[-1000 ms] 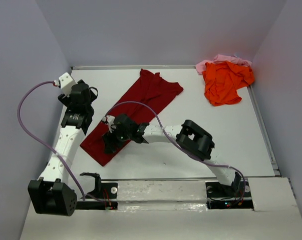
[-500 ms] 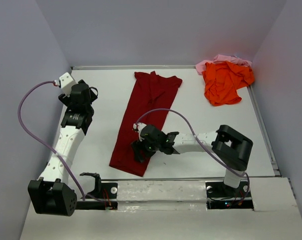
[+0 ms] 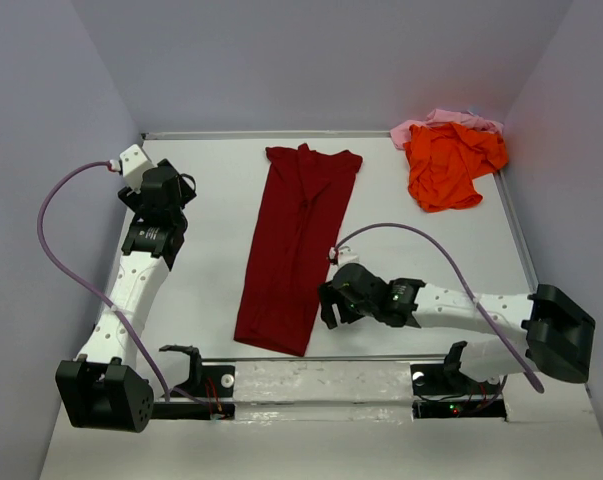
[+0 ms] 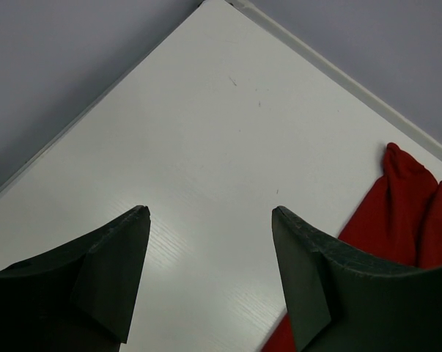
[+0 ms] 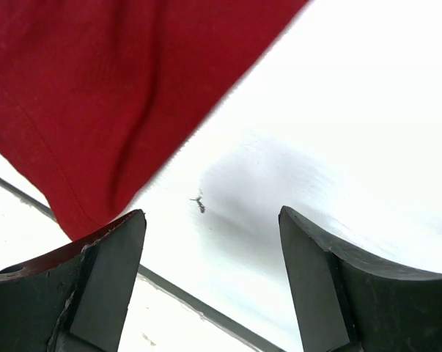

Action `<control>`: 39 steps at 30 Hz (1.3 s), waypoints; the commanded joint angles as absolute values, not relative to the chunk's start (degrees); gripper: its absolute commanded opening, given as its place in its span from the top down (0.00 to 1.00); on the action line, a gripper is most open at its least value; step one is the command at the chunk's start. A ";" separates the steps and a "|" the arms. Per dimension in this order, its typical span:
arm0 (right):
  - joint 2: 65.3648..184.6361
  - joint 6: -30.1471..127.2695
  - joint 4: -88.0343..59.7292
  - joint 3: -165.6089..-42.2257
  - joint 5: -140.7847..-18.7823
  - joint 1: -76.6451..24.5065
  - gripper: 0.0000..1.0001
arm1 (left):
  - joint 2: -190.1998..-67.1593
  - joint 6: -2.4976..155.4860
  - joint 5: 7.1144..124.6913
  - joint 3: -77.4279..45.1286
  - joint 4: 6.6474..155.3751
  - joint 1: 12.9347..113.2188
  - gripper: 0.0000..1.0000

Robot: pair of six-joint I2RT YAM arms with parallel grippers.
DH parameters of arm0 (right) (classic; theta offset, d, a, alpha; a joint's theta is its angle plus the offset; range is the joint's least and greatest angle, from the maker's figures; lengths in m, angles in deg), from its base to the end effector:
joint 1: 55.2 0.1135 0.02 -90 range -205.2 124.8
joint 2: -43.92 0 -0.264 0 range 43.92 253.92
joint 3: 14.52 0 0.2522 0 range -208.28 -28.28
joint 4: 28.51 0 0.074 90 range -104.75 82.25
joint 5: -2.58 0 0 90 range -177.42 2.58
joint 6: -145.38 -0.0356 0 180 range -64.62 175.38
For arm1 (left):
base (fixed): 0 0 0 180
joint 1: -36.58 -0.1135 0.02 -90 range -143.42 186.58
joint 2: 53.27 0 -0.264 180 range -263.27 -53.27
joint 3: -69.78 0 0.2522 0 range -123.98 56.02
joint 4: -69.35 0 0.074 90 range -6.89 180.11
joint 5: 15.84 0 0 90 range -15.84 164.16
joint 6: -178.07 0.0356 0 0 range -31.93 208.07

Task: Fold and stack the t-shirts
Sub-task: Fold the tshirt

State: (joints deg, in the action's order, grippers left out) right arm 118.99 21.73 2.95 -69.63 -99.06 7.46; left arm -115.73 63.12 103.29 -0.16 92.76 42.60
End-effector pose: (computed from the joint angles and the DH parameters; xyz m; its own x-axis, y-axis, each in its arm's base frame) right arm 0.1244 0.2249 0.1974 -0.7489 -0.2669 -0.6065 -0.4772 0.8523 0.2143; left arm 0.2495 -0.0089 0.3516 -0.0898 -0.3611 -0.9282 -0.4541 0.8443 -0.2845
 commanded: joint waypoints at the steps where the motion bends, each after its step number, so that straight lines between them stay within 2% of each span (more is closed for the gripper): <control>1: 115.56 20.30 6.26 -69.24 -105.00 7.65 0.21 | -114.97 62.94 102.91 -1.81 90.59 42.55 0.23; 7: 121.52 26.01 4.25 -78.71 -101.58 7.65 0.21 | -114.97 62.94 102.73 -1.72 90.41 42.55 0.23; 13: 127.75 31.90 -10.41 -80.67 -90.51 7.65 0.20 | -114.45 63.03 102.82 -1.46 90.15 42.55 0.23; 25: 143.67 28.57 -21.60 -85.06 -78.64 7.65 0.21 | -114.80 63.11 103.08 -1.64 90.32 42.55 0.23; 32: 145.17 27.69 -19.42 -86.20 -79.60 7.65 0.22 | -114.88 63.29 103.26 -1.46 90.41 42.55 0.23; 39: 142.89 27.25 -2.19 -88.31 -90.30 7.65 0.21 | -115.32 63.46 103.52 -1.64 90.41 42.55 0.23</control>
